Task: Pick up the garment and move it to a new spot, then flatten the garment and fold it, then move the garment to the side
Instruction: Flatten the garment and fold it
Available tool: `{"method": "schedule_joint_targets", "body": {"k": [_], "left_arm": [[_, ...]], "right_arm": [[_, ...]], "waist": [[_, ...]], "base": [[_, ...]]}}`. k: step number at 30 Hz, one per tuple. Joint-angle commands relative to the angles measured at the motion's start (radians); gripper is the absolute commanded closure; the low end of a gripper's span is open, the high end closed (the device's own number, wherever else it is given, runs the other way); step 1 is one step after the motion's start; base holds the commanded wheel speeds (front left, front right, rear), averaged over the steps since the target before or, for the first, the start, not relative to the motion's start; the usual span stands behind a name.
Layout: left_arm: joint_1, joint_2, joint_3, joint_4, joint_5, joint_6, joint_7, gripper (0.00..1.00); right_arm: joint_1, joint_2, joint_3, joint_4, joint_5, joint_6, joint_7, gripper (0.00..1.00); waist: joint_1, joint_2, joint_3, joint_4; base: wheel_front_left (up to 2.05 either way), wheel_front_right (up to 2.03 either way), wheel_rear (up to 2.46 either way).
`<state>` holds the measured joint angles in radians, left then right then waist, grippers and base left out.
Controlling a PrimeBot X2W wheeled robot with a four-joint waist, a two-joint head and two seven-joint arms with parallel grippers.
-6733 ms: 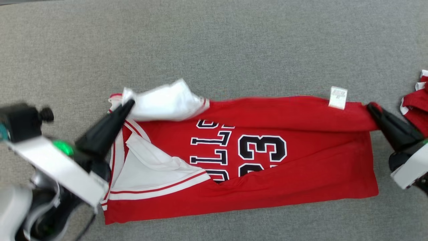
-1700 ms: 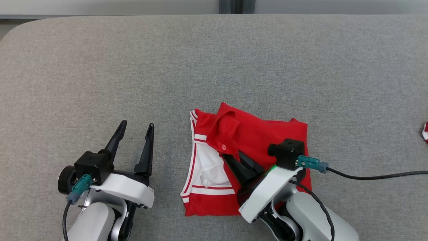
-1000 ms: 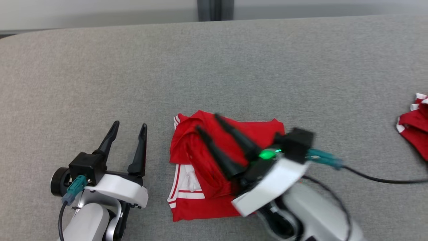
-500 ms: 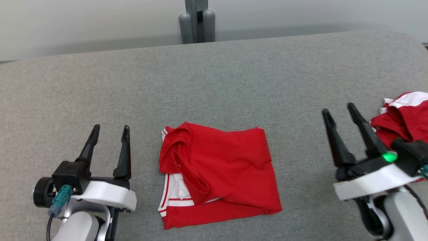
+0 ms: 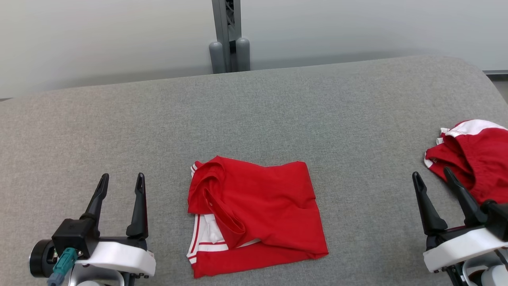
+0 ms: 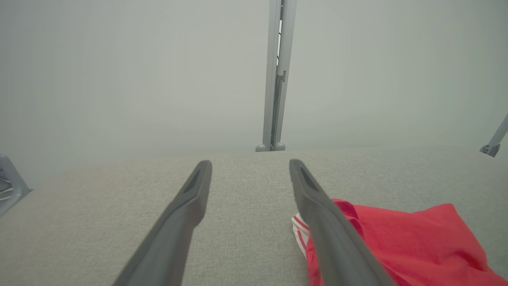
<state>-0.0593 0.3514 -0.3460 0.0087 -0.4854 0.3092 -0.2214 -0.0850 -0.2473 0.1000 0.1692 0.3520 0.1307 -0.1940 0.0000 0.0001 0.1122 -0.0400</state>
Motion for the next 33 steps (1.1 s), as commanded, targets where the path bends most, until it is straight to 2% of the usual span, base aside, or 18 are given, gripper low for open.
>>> {"method": "schedule_joint_targets", "body": {"k": [1,12,13,14,19,26,27,30,33], "left_arm": [[0.011,0.007,0.005,-0.006,-0.005,0.007,0.000,0.00],[0.021,0.020,-0.008,-0.043,0.006,0.021,0.022,0.00],[0.017,0.020,-0.010,-0.045,0.008,0.021,0.023,0.00],[0.012,0.020,-0.012,-0.047,0.010,0.021,0.026,0.00],[-0.016,0.016,-0.020,-0.050,0.015,0.023,0.031,0.00],[-0.055,-0.006,-0.044,-0.043,0.022,0.011,0.026,0.00],[-0.055,-0.006,-0.044,-0.043,0.022,0.011,0.026,0.00],[-0.079,-0.028,-0.062,-0.027,0.025,0.002,0.016,0.00],[-0.093,-0.044,-0.080,-0.007,0.027,-0.009,0.012,0.00]], "right_arm": [[0.010,0.003,-0.007,-0.003,-0.007,0.000,0.004,0.00],[0.011,0.012,-0.013,-0.013,-0.008,0.000,0.014,0.00],[0.006,0.014,-0.006,-0.016,0.001,0.000,0.014,0.37],[0.002,0.013,-0.001,-0.014,0.007,0.000,0.021,1.00],[-0.038,0.016,0.069,-0.015,0.024,0.000,0.027,1.00],[-0.150,0.055,0.286,0.026,0.074,0.000,0.032,1.00],[-0.150,0.055,0.286,0.026,0.074,0.000,0.032,1.00],[-0.230,0.089,0.422,0.111,0.122,0.000,0.018,1.00],[-0.286,0.105,0.514,0.197,0.156,0.000,0.007,1.00]], "waist": [[0.0000,-0.0001,-0.002,0.000],[0.0000,-0.0001,-0.002,0.001],[0.0000,-0.0001,0.000,0.004],[0.0000,-0.0001,0.004,0.008],[0.0000,-0.0001,0.024,0.033],[0.0000,-0.0001,0.071,0.098],[0.0000,-0.0001,0.071,0.098],[0.0000,-0.0001,0.093,0.139],[0.0000,-0.0001,0.107,0.169]], "base": [[0.00,0.00,0.00],[0.00,0.00,0.00],[0.00,0.00,0.00],[0.00,0.00,0.00],[0.00,0.00,0.00],[0.00,0.00,0.00],[0.00,0.00,0.00],[0.00,0.00,0.00],[0.00,0.00,0.00]]}}
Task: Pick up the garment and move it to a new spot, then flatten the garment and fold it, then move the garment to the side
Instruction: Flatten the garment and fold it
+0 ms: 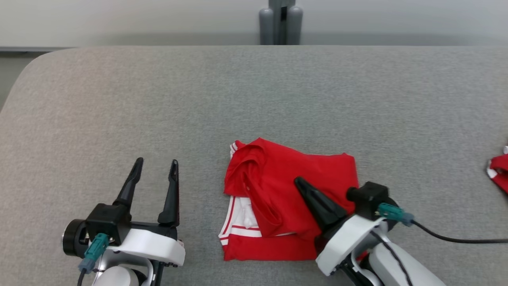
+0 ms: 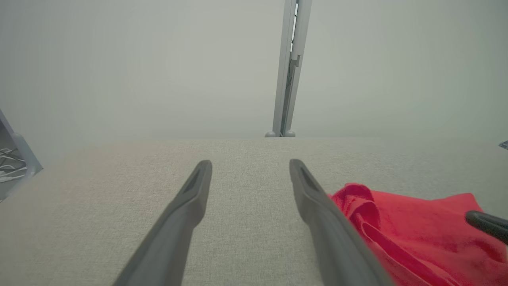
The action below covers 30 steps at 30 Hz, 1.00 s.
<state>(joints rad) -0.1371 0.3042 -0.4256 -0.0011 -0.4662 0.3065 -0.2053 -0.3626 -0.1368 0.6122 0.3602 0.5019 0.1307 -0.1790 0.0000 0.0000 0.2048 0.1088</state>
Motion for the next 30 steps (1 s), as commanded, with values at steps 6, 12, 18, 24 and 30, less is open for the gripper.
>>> {"method": "schedule_joint_targets", "body": {"k": [6,12,18,24,30], "left_arm": [[-0.045,-0.019,-0.015,0.036,0.005,-0.022,-0.019,0.00],[-0.057,-0.023,-0.010,0.062,0.001,-0.034,-0.033,0.00],[-0.063,-0.033,-0.014,0.087,-0.003,-0.043,-0.040,0.00],[-0.064,-0.039,-0.009,0.109,-0.009,-0.052,-0.046,0.00],[-0.047,-0.025,0.011,0.115,-0.007,-0.050,-0.052,0.00]], "right_arm": [[-0.099,0.018,0.157,0.147,0.070,0.000,-0.032,1.00],[-0.165,0.035,0.297,0.232,0.122,0.000,-0.040,1.00],[-0.208,0.062,0.427,0.284,0.179,0.000,-0.047,1.00],[-0.254,0.072,0.510,0.286,0.224,0.000,-0.074,1.00],[-0.237,0.032,0.423,0.217,0.230,0.000,-0.087,1.00]], "waist": [[0.0000,0.0000,0.034,0.056],[0.0000,0.0000,0.045,0.060],[0.0000,0.0000,0.048,0.061],[0.0000,0.0000,0.038,0.050],[0.0000,0.0000,0.002,0.012]], "base": [[0.00,0.00,0.00],[0.00,0.00,0.00],[0.00,0.00,0.00],[0.00,0.00,0.00],[0.00,0.00,0.00]]}}
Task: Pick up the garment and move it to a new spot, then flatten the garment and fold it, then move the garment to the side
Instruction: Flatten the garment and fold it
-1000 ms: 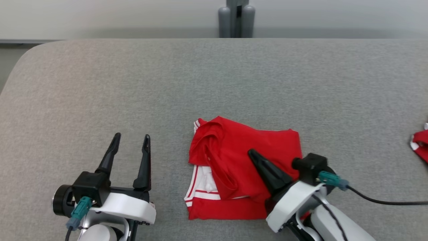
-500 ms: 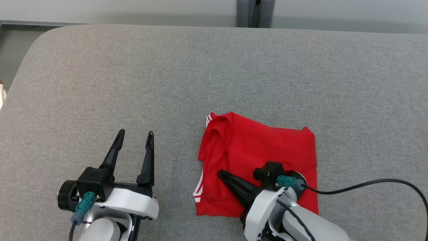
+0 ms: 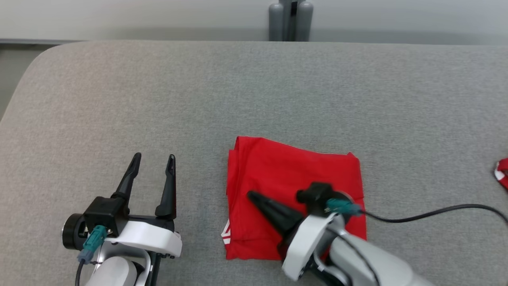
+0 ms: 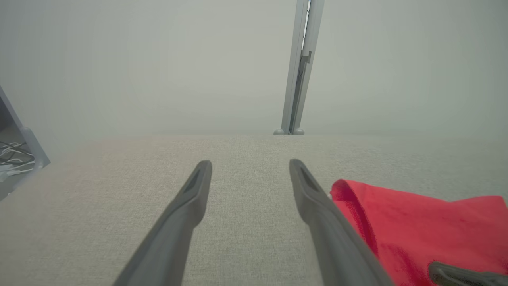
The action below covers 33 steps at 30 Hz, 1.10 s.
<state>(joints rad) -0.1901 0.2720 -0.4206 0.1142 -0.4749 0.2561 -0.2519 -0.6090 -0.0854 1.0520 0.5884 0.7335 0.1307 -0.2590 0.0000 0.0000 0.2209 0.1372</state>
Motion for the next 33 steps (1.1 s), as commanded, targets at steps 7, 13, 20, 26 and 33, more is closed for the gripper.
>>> {"method": "schedule_joint_targets", "body": {"k": [7,13,20,26,33], "left_arm": [[0.024,0.022,0.031,-0.018,0.007,0.014,-0.008,0.00],[0.052,0.041,0.046,-0.034,0.008,0.022,-0.010,0.00],[0.084,0.056,0.050,-0.048,0.001,0.032,0.001,0.00],[0.109,0.073,0.044,-0.040,-0.007,0.029,0.019,0.00],[0.128,0.084,0.045,-0.052,-0.013,0.036,0.028,0.00]], "right_arm": [[0.126,-0.094,-0.272,-0.178,-0.080,0.000,-0.008,1.00],[0.262,-0.138,-0.522,-0.292,-0.191,0.000,-0.008,1.00],[0.364,-0.136,-0.763,-0.337,-0.304,0.000,0.026,0.12],[0.451,-0.121,-0.886,-0.352,-0.377,0.000,0.073,0.00],[0.514,-0.101,-0.949,-0.397,-0.411,0.000,0.112,0.00]], "waist": [[0.0000,0.0000,-0.052,-0.069],[0.0000,0.0000,-0.084,-0.119],[0.0000,0.0000,-0.115,-0.152],[0.0000,0.0000,-0.147,-0.160],[0.0000,0.0000,-0.154,-0.158]], "base": [[0.00,0.00,0.00],[0.00,0.00,0.00],[0.00,0.00,0.00],[0.00,0.00,0.00],[0.00,0.00,0.00]]}}
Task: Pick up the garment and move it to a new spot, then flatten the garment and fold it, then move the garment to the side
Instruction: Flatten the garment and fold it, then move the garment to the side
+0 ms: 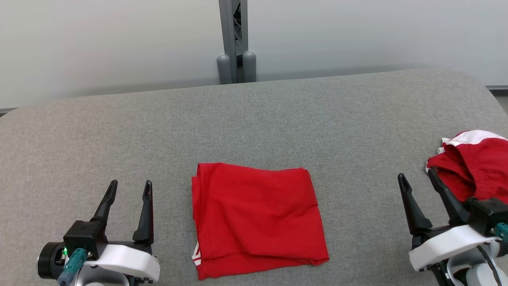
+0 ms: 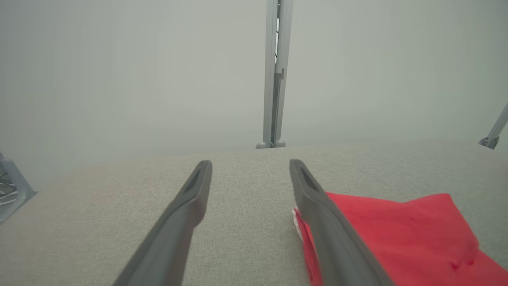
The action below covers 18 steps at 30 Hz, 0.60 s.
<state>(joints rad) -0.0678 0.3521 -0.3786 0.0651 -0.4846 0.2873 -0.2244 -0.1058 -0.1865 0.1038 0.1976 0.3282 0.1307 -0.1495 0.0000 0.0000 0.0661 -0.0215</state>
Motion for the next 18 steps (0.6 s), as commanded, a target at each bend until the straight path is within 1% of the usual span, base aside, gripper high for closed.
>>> {"method": "schedule_joint_targets", "body": {"k": [1,7,11,18], "left_arm": [[0.006,0.004,0.002,-0.005,-0.004,0.006,0.001,0.00],[-0.004,0.005,-0.007,-0.011,0.000,0.008,0.007,0.00],[-0.014,0.003,-0.015,-0.015,0.007,0.010,0.011,0.00],[-0.044,-0.010,-0.035,-0.024,0.015,0.003,0.013,0.00]], "right_arm": [[0.013,0.003,-0.005,-0.012,-0.008,0.000,0.005,0.00],[0.018,0.010,-0.019,-0.036,-0.019,0.000,0.024,0.00],[0.017,0.003,-0.017,-0.045,-0.025,0.000,0.036,0.00],[-0.017,-0.021,0.050,-0.030,-0.019,0.000,0.103,0.00]], "waist": [[0.0000,0.0000,0.002,0.001],[0.0000,0.0000,0.007,0.008],[0.0000,0.0000,0.013,0.018],[0.0000,0.0000,0.050,0.064]], "base": [[0.00,0.00,0.00],[0.00,0.00,0.00],[0.00,0.00,0.00],[0.00,0.00,0.00]]}}
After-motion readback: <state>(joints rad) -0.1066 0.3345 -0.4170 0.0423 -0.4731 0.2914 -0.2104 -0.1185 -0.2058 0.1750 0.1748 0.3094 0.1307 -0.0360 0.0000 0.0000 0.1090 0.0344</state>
